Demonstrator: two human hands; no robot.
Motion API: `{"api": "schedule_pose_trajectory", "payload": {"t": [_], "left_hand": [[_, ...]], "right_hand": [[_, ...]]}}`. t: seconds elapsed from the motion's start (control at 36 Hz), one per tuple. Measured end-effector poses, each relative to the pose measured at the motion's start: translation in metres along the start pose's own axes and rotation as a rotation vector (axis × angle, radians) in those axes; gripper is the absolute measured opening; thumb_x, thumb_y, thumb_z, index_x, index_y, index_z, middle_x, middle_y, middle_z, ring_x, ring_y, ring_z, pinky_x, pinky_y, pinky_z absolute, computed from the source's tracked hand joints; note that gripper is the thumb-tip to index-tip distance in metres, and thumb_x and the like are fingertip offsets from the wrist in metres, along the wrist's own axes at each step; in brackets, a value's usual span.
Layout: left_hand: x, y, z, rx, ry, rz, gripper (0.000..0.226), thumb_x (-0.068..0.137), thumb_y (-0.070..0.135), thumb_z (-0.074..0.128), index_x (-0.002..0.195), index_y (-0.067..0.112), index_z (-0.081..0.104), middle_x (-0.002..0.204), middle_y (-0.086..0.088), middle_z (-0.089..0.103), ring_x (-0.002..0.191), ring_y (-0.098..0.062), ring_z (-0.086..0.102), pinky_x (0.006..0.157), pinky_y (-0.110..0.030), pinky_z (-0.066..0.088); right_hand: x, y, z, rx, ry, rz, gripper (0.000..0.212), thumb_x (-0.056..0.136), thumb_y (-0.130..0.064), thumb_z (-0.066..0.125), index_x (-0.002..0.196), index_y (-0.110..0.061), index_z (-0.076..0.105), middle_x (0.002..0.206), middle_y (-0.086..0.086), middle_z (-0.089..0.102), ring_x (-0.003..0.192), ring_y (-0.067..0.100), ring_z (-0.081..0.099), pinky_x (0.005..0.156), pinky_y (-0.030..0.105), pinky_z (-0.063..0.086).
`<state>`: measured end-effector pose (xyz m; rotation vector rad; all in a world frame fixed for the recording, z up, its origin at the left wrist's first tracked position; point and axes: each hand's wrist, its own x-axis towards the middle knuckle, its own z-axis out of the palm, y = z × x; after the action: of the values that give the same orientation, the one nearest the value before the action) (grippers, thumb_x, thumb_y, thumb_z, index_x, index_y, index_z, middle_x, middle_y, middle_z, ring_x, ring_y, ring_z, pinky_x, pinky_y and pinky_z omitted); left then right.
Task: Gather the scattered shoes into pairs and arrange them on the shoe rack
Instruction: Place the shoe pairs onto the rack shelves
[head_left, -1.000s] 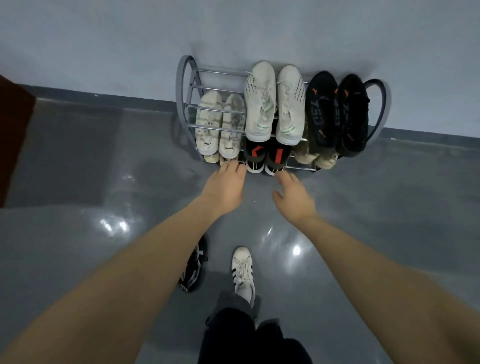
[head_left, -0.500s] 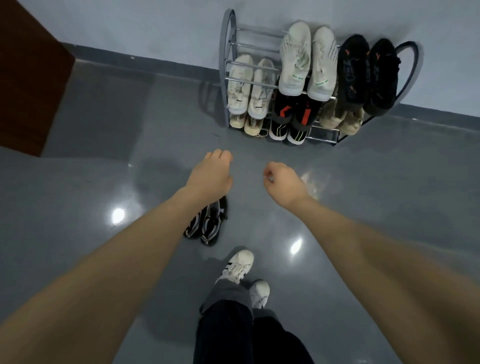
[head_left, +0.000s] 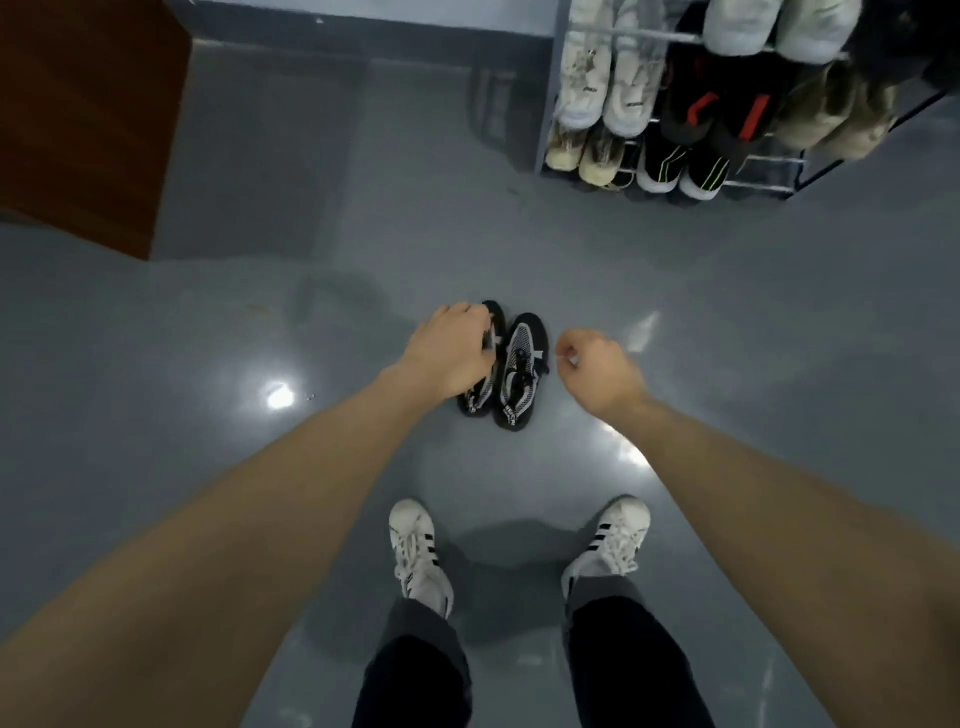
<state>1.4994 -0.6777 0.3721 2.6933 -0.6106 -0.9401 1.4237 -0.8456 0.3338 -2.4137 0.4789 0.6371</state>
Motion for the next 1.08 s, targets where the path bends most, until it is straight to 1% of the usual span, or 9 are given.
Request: {"api": "schedule_pose_trajectory", "payload": {"t": [0.14, 0.22, 0.33, 0.47, 0.64, 0.75, 0.92, 1.0, 1.08], "left_hand": [[0.01, -0.049, 0.046, 0.044, -0.039, 0.019, 0.035, 0.09, 0.019, 0.054, 0.123, 0.008, 0.051, 0.123, -0.01, 0.053, 0.118, -0.028, 0.044, 0.095, -0.038, 0.039], [0.023, -0.064, 0.078, 0.085, -0.054, 0.054, 0.04, 0.088, 0.019, 0.057, 0.126, 0.01, 0.051, 0.126, -0.008, 0.051, 0.119, -0.028, 0.043, 0.096, -0.036, 0.037], [0.046, -0.084, 0.125, 0.1, -0.11, 0.081, 0.044, 0.088, 0.023, 0.058, 0.129, 0.012, 0.047, 0.13, -0.007, 0.048, 0.122, -0.027, 0.039, 0.101, -0.036, 0.031], [0.086, -0.119, 0.194, 0.117, -0.153, 0.085, 0.047, 0.09, 0.026, 0.056, 0.133, 0.012, 0.043, 0.134, -0.006, 0.045, 0.126, -0.026, 0.036, 0.104, -0.035, 0.028], [0.126, -0.144, 0.271, 0.094, -0.136, 0.071, 0.053, 0.087, 0.025, 0.06, 0.135, 0.013, 0.043, 0.137, -0.002, 0.042, 0.129, -0.023, 0.031, 0.105, -0.034, 0.025], [0.149, -0.151, 0.312, 0.143, -0.092, 0.066, 0.055, 0.084, 0.024, 0.064, 0.134, 0.014, 0.042, 0.137, -0.001, 0.041, 0.129, -0.023, 0.031, 0.105, -0.035, 0.025], [0.158, -0.164, 0.346, 0.253, -0.021, 0.068, 0.042, 0.085, 0.012, 0.062, 0.123, 0.01, 0.045, 0.127, -0.006, 0.05, 0.123, -0.025, 0.039, 0.099, -0.035, 0.03], [0.159, -0.165, 0.35, 0.266, 0.008, 0.067, 0.038, 0.085, 0.007, 0.06, 0.12, 0.009, 0.045, 0.127, -0.008, 0.051, 0.122, -0.026, 0.04, 0.098, -0.034, 0.032], [0.163, -0.167, 0.349, 0.227, 0.043, 0.093, 0.032, 0.085, 0.005, 0.058, 0.116, 0.01, 0.051, 0.128, -0.005, 0.047, 0.123, -0.026, 0.039, 0.097, -0.034, 0.03]], "right_hand": [[0.017, -0.013, 0.065, 0.075, -0.01, 0.061, 0.02, 0.09, -0.011, 0.046, 0.104, -0.009, 0.06, 0.111, 0.008, 0.057, 0.1, 0.03, 0.055, 0.085, 0.039, 0.049], [0.033, -0.009, 0.096, 0.084, -0.026, 0.074, 0.021, 0.09, -0.009, 0.047, 0.106, -0.008, 0.06, 0.114, 0.01, 0.056, 0.102, 0.031, 0.055, 0.085, 0.037, 0.048], [0.055, 0.018, 0.142, 0.041, -0.067, 0.104, 0.023, 0.091, -0.014, 0.049, 0.112, -0.011, 0.058, 0.119, 0.008, 0.054, 0.103, 0.029, 0.055, 0.081, 0.035, 0.046], [0.091, 0.06, 0.201, 0.02, -0.125, 0.112, 0.031, 0.092, -0.019, 0.053, 0.122, -0.013, 0.056, 0.125, 0.004, 0.052, 0.114, 0.026, 0.051, 0.091, 0.04, 0.046], [0.122, 0.102, 0.267, -0.152, -0.161, 0.081, 0.052, 0.088, -0.033, 0.06, 0.135, -0.017, 0.043, 0.135, 0.001, 0.044, 0.122, 0.025, 0.039, 0.102, 0.037, 0.037], [0.137, 0.123, 0.303, -0.338, -0.177, 0.041, 0.061, 0.084, -0.042, 0.063, 0.133, -0.014, 0.04, 0.137, 0.002, 0.04, 0.124, 0.026, 0.038, 0.104, 0.035, 0.031], [0.145, 0.139, 0.33, -0.502, -0.052, -0.059, 0.042, 0.089, -0.021, 0.056, 0.128, -0.015, 0.043, 0.13, 0.003, 0.043, 0.117, 0.026, 0.04, 0.097, 0.035, 0.029], [0.147, 0.14, 0.332, -0.464, -0.091, -0.053, 0.049, 0.089, -0.019, 0.055, 0.135, -0.019, 0.037, 0.128, 0.001, 0.044, 0.118, 0.024, 0.038, 0.095, 0.035, 0.026], [0.149, 0.137, 0.327, -0.476, -0.084, -0.076, 0.047, 0.085, -0.019, 0.058, 0.13, -0.02, 0.043, 0.126, 0.004, 0.041, 0.116, 0.027, 0.036, 0.095, 0.036, 0.026]]}}
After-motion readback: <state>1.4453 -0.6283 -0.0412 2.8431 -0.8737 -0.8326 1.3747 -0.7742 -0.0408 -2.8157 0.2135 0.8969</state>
